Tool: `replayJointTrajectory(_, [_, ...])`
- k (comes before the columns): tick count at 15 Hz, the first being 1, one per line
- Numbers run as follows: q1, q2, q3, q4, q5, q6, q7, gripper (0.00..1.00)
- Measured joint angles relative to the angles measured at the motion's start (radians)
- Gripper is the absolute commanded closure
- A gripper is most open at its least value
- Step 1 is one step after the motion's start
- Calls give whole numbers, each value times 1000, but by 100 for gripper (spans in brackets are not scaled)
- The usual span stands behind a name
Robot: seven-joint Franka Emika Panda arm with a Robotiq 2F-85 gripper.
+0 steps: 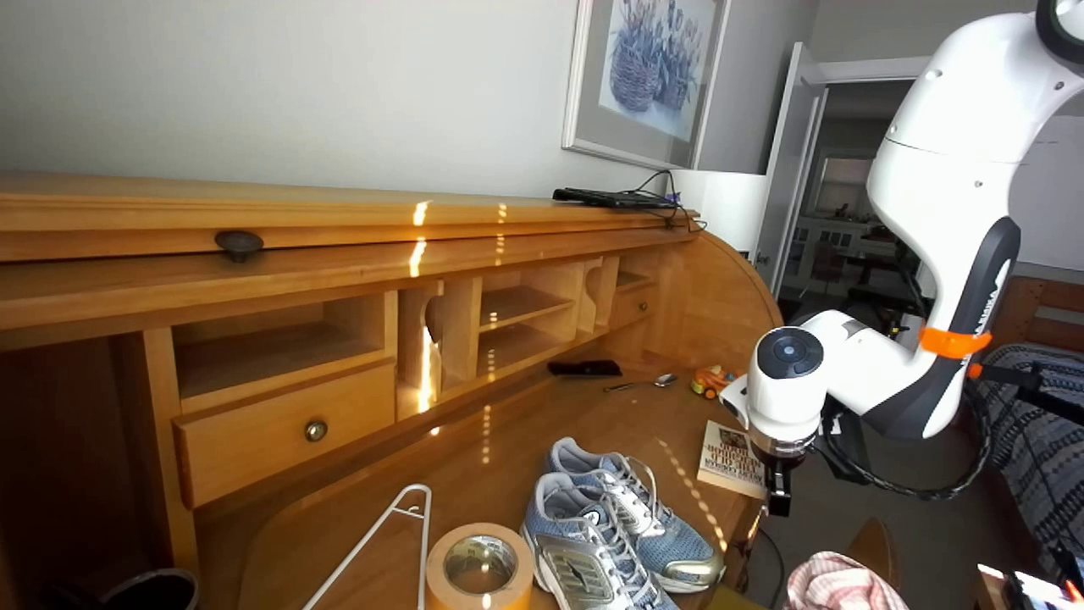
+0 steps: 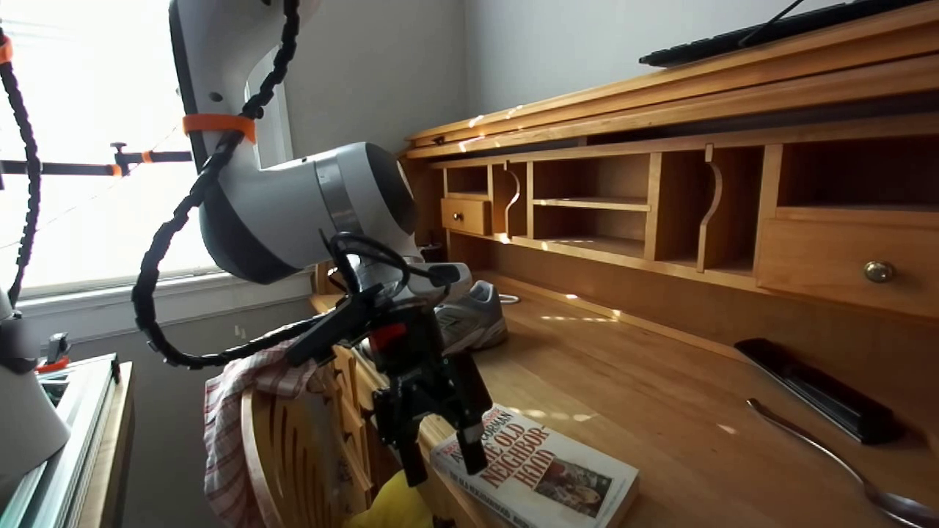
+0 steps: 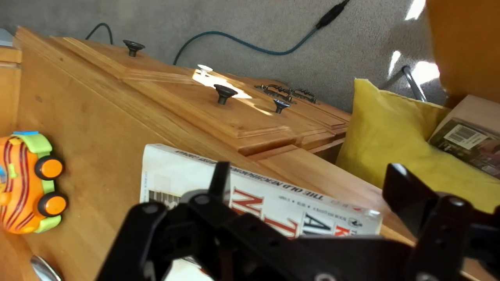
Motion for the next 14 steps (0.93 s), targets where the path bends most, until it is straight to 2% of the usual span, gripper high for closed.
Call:
replayJointTrajectory(8, [1, 26, 16, 25, -59, 0, 71, 0])
replayJointTrajectory(10, [1, 29, 21, 31, -77, 0, 90, 3])
replayJointTrajectory(11, [1, 31, 24, 33, -84, 0, 99, 26])
replayJointTrajectory(13, [1, 33, 27, 37, -96, 0, 114, 29])
replayJointTrajectory(14, [1, 34, 28, 39, -98, 0, 118, 35])
